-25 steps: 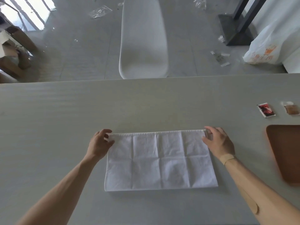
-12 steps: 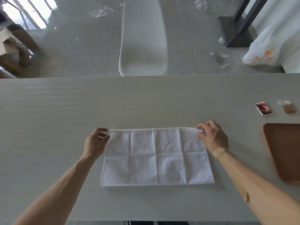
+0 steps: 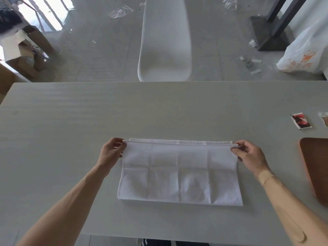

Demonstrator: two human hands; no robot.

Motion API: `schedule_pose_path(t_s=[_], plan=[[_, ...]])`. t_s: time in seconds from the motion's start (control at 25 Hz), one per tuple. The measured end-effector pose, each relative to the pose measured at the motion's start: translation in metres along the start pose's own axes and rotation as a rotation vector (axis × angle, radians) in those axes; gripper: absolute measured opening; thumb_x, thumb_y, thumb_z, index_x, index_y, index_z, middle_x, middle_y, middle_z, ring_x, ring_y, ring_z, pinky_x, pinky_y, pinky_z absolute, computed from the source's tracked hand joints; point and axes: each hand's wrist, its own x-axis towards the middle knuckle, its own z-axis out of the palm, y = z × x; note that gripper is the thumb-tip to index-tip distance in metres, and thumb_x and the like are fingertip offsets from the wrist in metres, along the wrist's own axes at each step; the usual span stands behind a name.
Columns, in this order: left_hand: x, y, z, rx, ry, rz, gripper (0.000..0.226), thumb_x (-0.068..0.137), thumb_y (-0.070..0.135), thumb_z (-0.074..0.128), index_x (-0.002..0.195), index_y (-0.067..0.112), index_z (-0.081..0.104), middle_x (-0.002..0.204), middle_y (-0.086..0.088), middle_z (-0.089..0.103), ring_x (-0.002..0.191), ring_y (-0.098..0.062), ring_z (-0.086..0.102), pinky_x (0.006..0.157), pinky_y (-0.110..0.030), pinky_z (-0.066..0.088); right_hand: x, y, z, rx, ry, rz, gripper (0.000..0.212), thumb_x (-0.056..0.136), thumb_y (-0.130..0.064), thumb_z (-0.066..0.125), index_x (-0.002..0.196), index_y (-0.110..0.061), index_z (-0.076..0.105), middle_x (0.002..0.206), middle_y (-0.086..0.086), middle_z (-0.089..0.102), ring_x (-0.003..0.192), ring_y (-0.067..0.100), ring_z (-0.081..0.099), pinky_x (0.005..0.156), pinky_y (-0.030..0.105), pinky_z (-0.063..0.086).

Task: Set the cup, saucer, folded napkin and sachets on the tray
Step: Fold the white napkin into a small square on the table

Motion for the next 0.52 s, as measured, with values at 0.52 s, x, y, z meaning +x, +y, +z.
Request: schedule_pose_path(t_s=[0.52], plan=[[0.017, 0.002, 0.027, 0.477, 0.016, 0.139, 0.009, 0.086, 0.030, 0.069, 0.093, 0.029, 0.063, 0.081, 0.006, 0.064, 0.074, -0.021, 0.061, 0.061, -0.030, 0.046, 0.007, -0.013, 0.011, -0.603, 0.127, 0.025, 0.008, 0.086, -0.021, 0.054, 0.089, -0.019, 0.061, 0.106, 0.014, 0.064, 0.090, 0.036, 0.058, 0.075, 0.036, 0.047]])
